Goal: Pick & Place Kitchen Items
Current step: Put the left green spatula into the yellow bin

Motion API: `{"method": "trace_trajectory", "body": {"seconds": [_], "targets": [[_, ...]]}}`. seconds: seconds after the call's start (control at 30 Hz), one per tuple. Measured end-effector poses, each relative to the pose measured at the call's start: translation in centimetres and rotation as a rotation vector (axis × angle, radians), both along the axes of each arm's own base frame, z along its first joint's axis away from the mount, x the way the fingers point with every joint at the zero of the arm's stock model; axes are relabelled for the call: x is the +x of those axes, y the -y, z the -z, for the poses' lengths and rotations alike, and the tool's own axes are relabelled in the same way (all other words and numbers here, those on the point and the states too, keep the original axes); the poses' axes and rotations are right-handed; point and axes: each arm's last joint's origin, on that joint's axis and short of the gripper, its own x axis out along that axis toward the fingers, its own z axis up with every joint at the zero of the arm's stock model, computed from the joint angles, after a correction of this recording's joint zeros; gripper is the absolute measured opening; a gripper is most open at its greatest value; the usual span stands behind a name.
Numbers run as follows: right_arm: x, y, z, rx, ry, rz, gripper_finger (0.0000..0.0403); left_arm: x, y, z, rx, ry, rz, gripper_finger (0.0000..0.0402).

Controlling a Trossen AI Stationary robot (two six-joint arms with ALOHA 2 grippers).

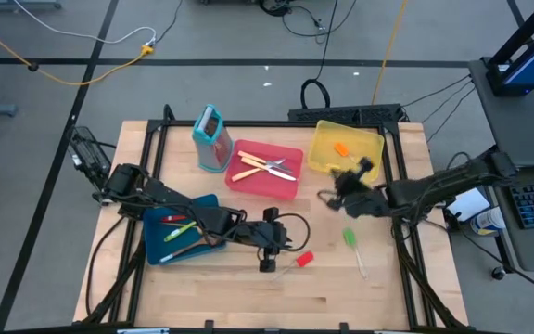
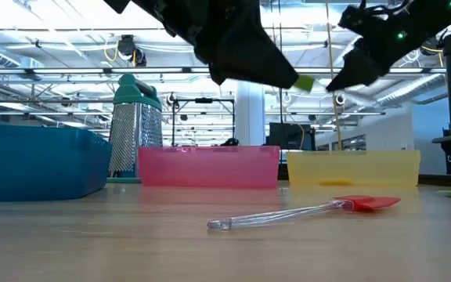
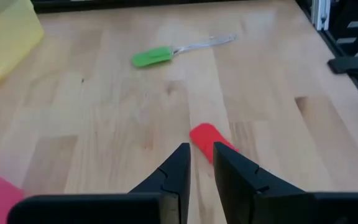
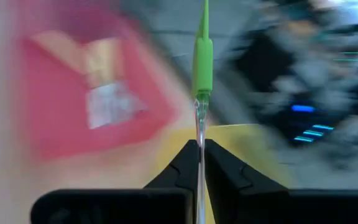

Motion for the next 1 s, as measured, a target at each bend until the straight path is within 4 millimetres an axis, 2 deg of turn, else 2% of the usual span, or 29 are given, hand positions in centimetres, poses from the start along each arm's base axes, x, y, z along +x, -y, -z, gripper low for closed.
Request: {"method": "trace_trajectory", "body": {"seconds": [0.1, 0.2, 0.33, 0.47, 0.63, 0.83, 1.0], "targets": [[-0.9, 1.5, -1.0, -0.055, 0.056, 0.132, 0.001, 0.0, 0.0, -0.1, -0.003, 0.005, 0.0, 0.0069], [-1.6, 3.0, -1.0, -0.061, 0.086, 0.222, 0.001, 0.1, 0.0, -0.2, -0.008, 0.02, -0.001, 0.0069], [-2.6, 5.1, 0.7, -0.047, 0.035, 0.318, 0.0009, 0.1, 0.1, -0.2, -0.016, 0.015, -0.006, 0.0069], [-3.8, 7.4, 3.6, 0.043, -0.037, 0.36, 0.0006, 0.1, 0.1, -0.2, -0.026, 0.015, -0.013, 0.0069], [-4.8, 9.9, 6.5, 0.158, -0.096, 0.253, 0.0005, 0.1, 0.1, -0.2, -0.039, 0.016, -0.02, 0.0069], [-5.2, 12.3, 7.0, 0.095, -0.063, 0.201, 0.0005, 0.2, 0.0, -0.3, -0.051, 0.028, -0.027, 0.0069], [-5.3, 13.3, 8.1, 0.241, -0.048, 0.089, 0.001, 0.2, 0.1, -0.4, -0.083, 0.038, -0.044, 0.0069]]}}
